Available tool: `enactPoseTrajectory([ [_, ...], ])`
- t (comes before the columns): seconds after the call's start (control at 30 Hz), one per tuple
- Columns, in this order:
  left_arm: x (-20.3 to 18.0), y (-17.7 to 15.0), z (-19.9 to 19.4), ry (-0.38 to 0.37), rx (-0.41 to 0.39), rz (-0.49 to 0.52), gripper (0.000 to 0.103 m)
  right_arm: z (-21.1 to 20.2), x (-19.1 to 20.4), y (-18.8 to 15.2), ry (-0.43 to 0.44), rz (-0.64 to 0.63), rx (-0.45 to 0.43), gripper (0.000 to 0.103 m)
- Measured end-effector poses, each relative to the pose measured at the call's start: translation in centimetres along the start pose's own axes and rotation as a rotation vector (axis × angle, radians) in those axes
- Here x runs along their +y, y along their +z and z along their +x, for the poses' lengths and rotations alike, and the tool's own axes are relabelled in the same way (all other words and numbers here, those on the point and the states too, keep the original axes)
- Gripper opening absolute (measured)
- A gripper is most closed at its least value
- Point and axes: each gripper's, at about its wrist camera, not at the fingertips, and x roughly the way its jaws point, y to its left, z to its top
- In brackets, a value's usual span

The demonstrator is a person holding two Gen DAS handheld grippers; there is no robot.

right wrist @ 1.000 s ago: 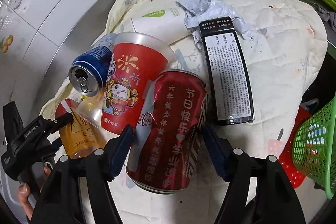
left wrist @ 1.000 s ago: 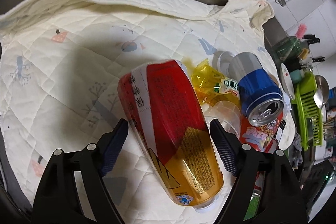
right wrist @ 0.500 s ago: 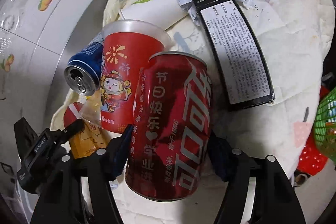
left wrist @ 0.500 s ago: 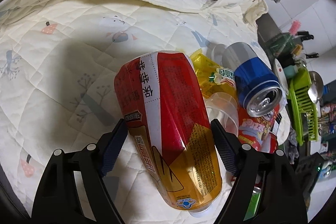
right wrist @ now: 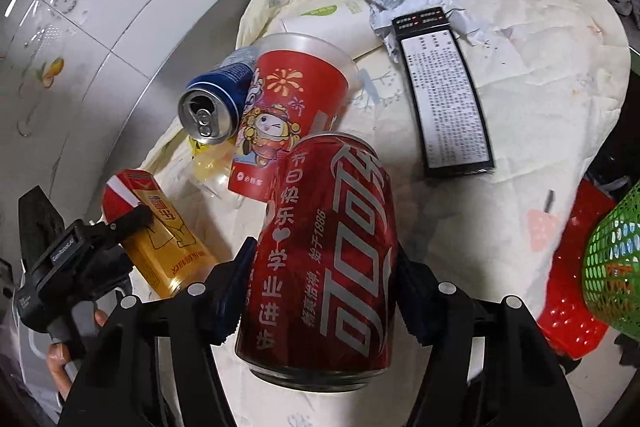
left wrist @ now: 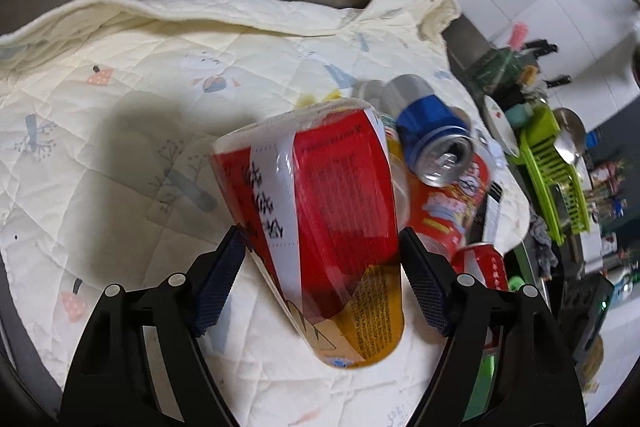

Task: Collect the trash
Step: 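Lift both items over the green basket and open both tools to drop them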

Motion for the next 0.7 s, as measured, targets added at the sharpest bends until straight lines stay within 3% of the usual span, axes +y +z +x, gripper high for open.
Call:
enactPoseTrajectory([
  [0.2,-1.6,-0.5,-1.7,-0.047,-0.01,0.048,0.076,-1.1,-0.9,-0.2,0.074,0.043,-0.02,0.061],
  [0.37,-3.3,-0.9,-2.4,-0.097,-0.005,0.076,0.075,-3.5,-1.0,-0.3,0.072,0.026,-0.061,0.061],
  [0.7,-8.5,-2.6,-1.1,-0.205,0.042,0.141,0.075,-11.2,-7.1,-0.9,-0.057,0.052,-0.189,0.061],
])
